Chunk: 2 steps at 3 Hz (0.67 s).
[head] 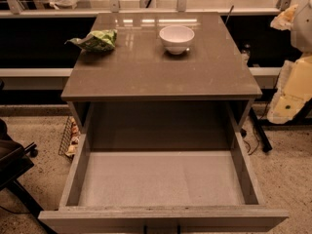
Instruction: Close top drawer
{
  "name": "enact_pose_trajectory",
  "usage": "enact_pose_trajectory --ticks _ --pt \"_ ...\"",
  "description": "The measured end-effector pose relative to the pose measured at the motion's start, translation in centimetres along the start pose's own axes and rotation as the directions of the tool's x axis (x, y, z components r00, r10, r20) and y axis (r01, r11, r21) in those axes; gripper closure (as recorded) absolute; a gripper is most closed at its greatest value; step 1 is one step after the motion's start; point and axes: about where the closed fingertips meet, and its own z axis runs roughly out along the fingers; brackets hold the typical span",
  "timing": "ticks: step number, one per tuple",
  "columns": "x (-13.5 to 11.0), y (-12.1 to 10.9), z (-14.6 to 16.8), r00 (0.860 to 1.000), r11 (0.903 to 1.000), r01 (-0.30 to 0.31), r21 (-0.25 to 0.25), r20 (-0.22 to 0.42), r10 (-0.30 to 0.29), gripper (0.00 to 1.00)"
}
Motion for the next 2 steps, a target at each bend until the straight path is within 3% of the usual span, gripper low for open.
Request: enact_pose_trajectory --ticks 2 --pt "1.0 1.1 0.9 1.0 1.0 0.0 -0.001 0.006 0.0 0.0"
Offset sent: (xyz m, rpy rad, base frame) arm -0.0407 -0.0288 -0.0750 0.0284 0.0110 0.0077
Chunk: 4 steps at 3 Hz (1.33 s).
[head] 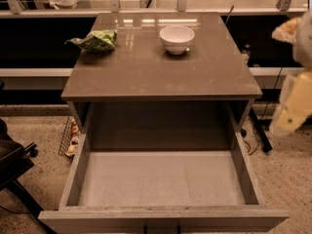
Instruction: Close top drawer
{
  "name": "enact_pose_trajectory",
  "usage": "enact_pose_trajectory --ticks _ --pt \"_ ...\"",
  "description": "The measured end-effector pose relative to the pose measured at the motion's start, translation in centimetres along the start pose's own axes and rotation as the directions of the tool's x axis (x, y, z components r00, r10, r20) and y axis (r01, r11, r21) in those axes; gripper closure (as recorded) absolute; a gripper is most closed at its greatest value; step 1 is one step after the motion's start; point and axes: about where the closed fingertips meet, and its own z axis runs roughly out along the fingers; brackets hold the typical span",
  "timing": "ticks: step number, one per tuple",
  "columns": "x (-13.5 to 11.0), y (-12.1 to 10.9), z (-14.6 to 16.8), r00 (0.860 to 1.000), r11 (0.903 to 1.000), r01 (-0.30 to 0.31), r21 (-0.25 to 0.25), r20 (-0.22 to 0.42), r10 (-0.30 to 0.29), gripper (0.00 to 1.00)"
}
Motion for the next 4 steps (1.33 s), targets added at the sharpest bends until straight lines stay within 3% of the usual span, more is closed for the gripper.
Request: enact_pose_trajectory --ticks 1,2,3,4 --pt "4.9 4.7 4.4 0.998 0.9973 -0.062 -0.04 0.0 0.062 0.25" --pt "8.2 8.9 7.6 0.993 0.9926 -0.11 -0.052 0.043 0.112 0.48" --pt "12.1 15.3 10.0 0.981 0.9827 -0.164 -0.086 0.088 0.172 0.8" --pt "13.7 20.1 10.9 0.97 0.9698 -0.201 -0.138 0.11 0.217 1.0"
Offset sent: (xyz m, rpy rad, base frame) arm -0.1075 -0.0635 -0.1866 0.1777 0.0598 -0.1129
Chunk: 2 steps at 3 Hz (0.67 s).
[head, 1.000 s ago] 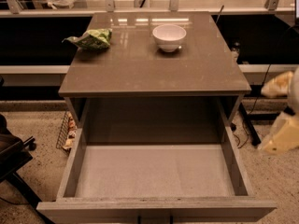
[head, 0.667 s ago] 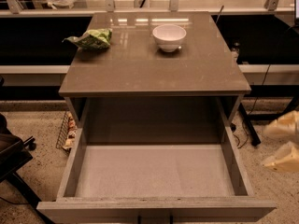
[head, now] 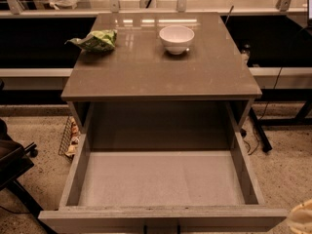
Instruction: Close top drawer
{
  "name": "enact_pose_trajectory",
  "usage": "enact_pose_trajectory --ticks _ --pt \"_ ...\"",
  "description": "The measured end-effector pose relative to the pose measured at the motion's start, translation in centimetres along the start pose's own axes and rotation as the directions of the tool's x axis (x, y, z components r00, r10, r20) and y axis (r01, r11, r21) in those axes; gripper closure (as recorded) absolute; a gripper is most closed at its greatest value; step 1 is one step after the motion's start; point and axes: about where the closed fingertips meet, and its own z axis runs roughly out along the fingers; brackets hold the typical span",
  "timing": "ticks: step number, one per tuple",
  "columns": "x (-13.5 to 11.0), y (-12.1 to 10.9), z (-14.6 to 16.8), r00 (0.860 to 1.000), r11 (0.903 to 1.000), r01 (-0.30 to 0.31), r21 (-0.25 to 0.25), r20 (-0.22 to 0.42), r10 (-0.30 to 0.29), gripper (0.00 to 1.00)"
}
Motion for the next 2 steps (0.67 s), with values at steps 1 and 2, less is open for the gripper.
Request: enact_pose_trajectory --ticks 1,2 --pt "-0.52 3.67 2.63 0.998 0.9965 -0.025 -0.079 0.061 0.03 1.0" --pt "-0.73 4.28 3.08 0.996 0.9948 -0.035 -0.095 0.075 0.043 1.0"
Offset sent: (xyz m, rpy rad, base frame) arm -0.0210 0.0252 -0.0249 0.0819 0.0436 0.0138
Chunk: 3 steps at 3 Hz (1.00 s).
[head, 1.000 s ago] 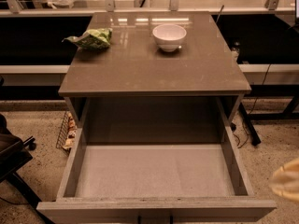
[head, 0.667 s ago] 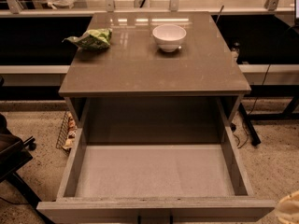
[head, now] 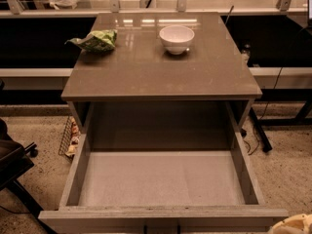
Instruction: Close top drawer
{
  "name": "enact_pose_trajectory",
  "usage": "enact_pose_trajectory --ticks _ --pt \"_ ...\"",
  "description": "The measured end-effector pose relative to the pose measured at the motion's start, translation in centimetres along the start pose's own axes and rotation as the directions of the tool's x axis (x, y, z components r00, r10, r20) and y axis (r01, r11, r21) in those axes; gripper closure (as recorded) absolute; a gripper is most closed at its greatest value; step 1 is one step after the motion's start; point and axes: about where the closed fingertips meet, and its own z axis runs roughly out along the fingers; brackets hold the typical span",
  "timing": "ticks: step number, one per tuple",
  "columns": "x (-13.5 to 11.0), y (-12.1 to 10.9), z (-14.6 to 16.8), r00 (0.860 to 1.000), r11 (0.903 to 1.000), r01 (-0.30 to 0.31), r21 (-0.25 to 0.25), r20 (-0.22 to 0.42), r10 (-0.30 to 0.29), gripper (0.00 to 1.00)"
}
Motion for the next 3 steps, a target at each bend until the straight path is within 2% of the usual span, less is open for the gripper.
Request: enact_pose_trajectory --ticks 1,2,3 --pt "0.2 0.0 1.3 1.0 0.9998 -0.008 -0.016 0.017 0.008 1.0" --pt "1.6 0.6 6.2 0.995 0.9982 -0.031 -0.052 0.088 0.035 1.0" --pt "2.6 0.7 8.4 0.992 0.9986 -0.023 -0.048 0.121 0.029 1.0"
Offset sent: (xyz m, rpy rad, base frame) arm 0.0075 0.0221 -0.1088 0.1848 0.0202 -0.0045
